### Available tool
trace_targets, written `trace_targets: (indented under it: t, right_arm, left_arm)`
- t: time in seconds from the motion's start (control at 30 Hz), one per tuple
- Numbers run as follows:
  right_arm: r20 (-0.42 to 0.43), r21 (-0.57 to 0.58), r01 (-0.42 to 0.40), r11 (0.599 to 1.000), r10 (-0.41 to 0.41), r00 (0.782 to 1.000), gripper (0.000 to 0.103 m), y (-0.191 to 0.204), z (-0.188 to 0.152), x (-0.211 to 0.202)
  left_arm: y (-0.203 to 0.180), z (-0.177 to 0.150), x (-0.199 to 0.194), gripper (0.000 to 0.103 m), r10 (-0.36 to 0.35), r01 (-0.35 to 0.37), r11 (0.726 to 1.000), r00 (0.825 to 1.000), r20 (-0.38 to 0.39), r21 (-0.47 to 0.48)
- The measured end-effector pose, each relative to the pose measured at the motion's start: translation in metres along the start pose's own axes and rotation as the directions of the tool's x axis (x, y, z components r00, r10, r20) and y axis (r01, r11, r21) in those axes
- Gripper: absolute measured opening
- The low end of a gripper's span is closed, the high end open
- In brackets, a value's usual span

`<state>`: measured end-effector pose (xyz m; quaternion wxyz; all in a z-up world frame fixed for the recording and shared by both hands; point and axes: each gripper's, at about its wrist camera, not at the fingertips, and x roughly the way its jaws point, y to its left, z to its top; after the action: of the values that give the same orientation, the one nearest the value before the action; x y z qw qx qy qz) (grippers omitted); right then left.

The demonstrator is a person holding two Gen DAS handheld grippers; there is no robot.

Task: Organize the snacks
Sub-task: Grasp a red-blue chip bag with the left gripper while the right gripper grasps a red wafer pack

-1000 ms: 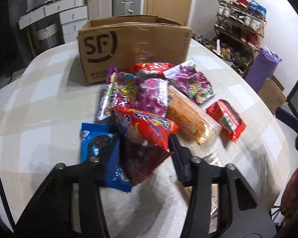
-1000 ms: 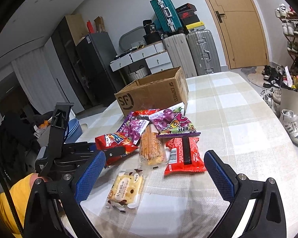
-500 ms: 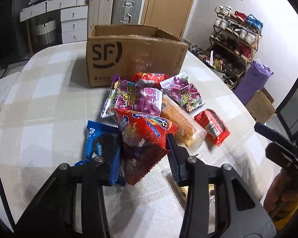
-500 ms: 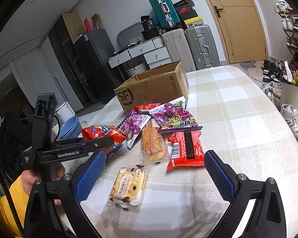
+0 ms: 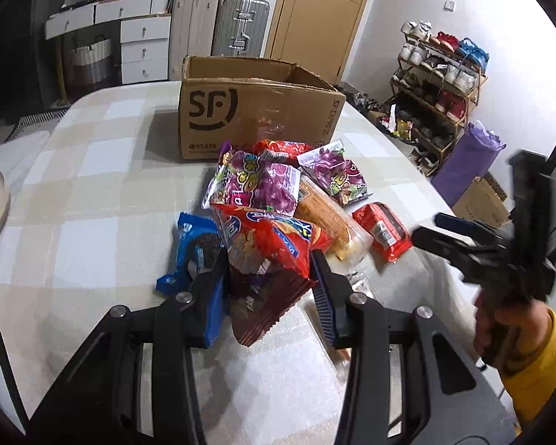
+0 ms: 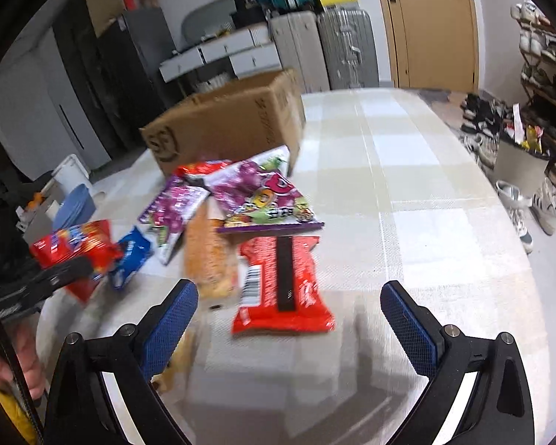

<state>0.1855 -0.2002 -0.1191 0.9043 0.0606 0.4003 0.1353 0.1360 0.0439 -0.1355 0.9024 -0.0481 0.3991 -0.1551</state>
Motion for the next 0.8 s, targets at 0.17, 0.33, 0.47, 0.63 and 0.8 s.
trace_targets:
  t: [0.17, 0.33, 0.47, 0.63, 0.8]
  right_arm:
    - [-0.053, -0.063, 0.044, 0.997, -0.048, 0.997, 0.08, 0.007, 0.009, 0.027]
    - [-0.107, -0.108, 0.082, 0.991, -0.094, 0.99, 0.061, 0.016, 0.009, 0.048]
    - [-0.111, -0.166, 0.077, 0.983, -0.096, 0.989, 0.048, 0.026, 0.005, 0.049]
    - [-0.073, -0.111, 0.034, 0.993, -0.043, 0.996, 0.048, 0.019, 0.0, 0.032]
    - [-0.007, -0.076, -0.018, 0.997, 0.017, 1.0, 0.048, 0.02, -0.001, -0.005]
  left_arm:
    - [0.004, -0.006, -0.002, 0.038, 0.013, -0.013, 1.0, 1.0, -0.009, -0.009]
    - [0.002, -0.007, -0.006, 0.038, 0.013, -0.013, 1.0, 1.0, -0.002, -0.003]
    - [-0.002, -0.004, -0.011, 0.038, 0.04, -0.04, 0.999, 0.999, 0.002, -0.004]
    - [-0.009, -0.003, -0.014, 0.038, 0.037, -0.037, 0.999, 0.999, -0.005, 0.002]
    - [-0.015, -0.002, -0.022, 0.038, 0.034, -0.034, 0.999, 0.999, -0.006, -0.009]
